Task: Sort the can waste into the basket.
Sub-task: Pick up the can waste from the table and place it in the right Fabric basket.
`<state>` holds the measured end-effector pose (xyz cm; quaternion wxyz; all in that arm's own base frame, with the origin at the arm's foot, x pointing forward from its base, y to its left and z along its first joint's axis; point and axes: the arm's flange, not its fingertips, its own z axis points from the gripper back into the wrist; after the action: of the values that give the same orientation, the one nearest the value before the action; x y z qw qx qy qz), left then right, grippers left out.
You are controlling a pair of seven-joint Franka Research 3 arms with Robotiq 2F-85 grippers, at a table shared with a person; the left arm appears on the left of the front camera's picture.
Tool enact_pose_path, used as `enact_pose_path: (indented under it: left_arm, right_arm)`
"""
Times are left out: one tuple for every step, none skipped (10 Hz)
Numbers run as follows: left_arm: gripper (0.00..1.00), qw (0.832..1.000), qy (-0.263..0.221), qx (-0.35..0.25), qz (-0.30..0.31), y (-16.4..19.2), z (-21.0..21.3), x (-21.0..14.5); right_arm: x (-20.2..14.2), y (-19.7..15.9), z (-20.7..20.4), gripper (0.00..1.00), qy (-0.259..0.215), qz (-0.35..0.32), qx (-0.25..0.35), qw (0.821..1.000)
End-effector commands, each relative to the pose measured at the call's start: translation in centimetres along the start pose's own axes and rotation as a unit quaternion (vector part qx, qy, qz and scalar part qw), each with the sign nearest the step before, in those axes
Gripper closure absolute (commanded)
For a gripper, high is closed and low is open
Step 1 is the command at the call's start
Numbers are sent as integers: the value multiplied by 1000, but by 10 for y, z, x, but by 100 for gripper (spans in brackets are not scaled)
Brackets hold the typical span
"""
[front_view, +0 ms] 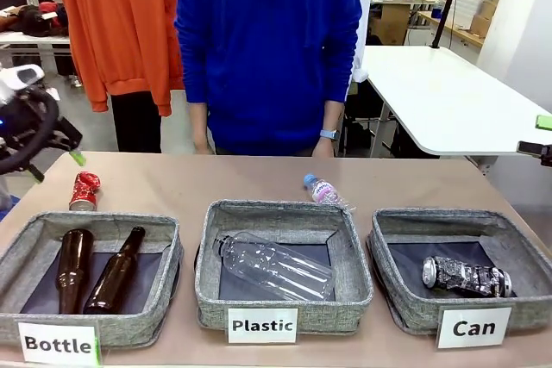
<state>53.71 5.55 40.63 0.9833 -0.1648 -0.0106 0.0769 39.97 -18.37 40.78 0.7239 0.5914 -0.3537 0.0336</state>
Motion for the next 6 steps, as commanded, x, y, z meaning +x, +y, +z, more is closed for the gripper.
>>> enact_pose_path:
  left_arm:
    - [0,998,3,57,30,-4,-28,22]
    - [0,996,-22,76,38,-6,-45,29]
    - [0,995,-23,88,34,-9,-64,36]
    - [0,993,-39,106,41,-11,-84,45]
    - [0,992,-48,111,46,-11,-98,51]
    - [0,989,-66,118,52,-10,-105,53]
  right_arm:
    - [1,1,3,0,7,11,2,1000]
    - [1,1,3,0,7,11,2,1000]
    - [1,1,3,0,7,11,2,1000]
    - [1,1,3,0,7,11,2,1000]
    - [1,1,3,0,7,11,2,1000]
    - [1,1,3,0,7,11,2,1000]
